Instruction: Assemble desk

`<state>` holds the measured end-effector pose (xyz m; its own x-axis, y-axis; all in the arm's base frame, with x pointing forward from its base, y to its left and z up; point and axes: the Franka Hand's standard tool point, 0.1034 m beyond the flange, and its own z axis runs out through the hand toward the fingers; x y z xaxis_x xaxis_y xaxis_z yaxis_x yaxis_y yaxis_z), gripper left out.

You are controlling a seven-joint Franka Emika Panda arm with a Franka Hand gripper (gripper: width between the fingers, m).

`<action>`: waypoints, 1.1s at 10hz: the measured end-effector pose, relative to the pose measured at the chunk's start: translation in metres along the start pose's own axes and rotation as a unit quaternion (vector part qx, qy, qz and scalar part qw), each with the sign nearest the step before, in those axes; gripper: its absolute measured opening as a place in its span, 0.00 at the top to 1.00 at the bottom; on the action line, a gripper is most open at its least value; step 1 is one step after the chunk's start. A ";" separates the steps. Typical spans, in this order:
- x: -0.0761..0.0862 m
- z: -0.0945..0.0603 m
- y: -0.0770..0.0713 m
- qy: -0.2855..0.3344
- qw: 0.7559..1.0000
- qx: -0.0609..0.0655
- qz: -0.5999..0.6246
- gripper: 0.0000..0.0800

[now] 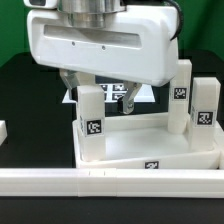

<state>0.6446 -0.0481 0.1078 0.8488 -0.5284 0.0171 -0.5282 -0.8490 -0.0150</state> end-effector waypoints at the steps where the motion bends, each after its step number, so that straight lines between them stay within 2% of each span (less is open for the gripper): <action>1: 0.002 0.000 0.000 0.006 0.999 0.001 -0.050 0.19; 5: 0.004 0.000 0.004 0.007 0.977 -0.001 -0.211 0.19; 10: 0.005 0.000 0.006 0.007 0.931 -0.006 -0.365 0.19; 11: 0.005 0.000 0.007 0.007 0.926 -0.008 -0.377 0.31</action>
Offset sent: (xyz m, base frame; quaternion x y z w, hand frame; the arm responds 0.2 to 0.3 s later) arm -0.0026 0.0008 -0.0011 0.0136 -0.0024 -0.2370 0.9714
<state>0.6455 -0.0565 0.1073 0.9763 0.2147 0.0290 0.2142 -0.9766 0.0205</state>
